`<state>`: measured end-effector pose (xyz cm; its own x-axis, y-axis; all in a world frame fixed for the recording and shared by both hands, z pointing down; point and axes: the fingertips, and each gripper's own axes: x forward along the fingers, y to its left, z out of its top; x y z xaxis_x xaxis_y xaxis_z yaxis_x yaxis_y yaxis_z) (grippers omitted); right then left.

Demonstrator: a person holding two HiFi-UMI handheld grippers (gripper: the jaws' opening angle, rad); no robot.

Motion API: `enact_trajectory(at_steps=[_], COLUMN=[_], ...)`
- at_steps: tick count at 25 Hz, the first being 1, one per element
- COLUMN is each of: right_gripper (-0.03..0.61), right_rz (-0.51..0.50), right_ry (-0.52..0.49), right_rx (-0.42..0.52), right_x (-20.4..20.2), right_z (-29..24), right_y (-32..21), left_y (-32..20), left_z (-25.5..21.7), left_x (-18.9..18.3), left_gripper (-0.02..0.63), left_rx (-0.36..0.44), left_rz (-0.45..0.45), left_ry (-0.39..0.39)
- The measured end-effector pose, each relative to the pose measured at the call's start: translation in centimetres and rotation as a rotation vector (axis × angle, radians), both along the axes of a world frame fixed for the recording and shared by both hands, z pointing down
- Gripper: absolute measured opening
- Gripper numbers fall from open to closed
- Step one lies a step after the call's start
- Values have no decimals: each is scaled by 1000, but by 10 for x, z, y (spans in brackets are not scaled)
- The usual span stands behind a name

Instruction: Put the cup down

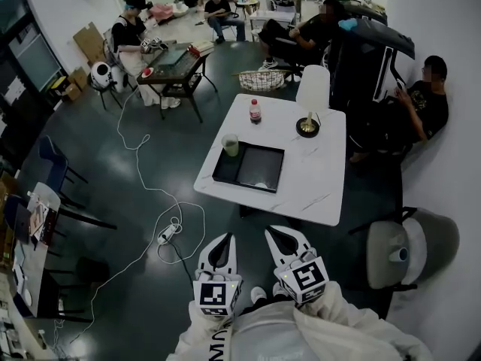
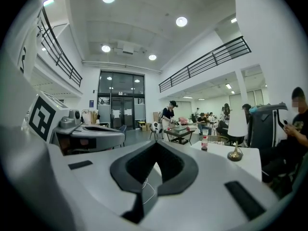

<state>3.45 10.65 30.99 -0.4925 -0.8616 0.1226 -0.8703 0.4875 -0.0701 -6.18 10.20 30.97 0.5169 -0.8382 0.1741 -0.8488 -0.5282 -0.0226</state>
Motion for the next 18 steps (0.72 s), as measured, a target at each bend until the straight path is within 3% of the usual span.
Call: enact_trajectory(at_steps=[10,18], right_gripper=[5,5], right_rz=[-25,-23], right_ry=[-55,-76], right_rx=[-23,-39], right_x=[25,25], right_z=[3,8], right_y=[-5,-7], left_y=[-1,-3], left_z=[-1,4], left_x=[30,29], left_gripper=[11,11], left_rx=[2,-8], left_rz=[-12,-7], left_ry=[-5,-15])
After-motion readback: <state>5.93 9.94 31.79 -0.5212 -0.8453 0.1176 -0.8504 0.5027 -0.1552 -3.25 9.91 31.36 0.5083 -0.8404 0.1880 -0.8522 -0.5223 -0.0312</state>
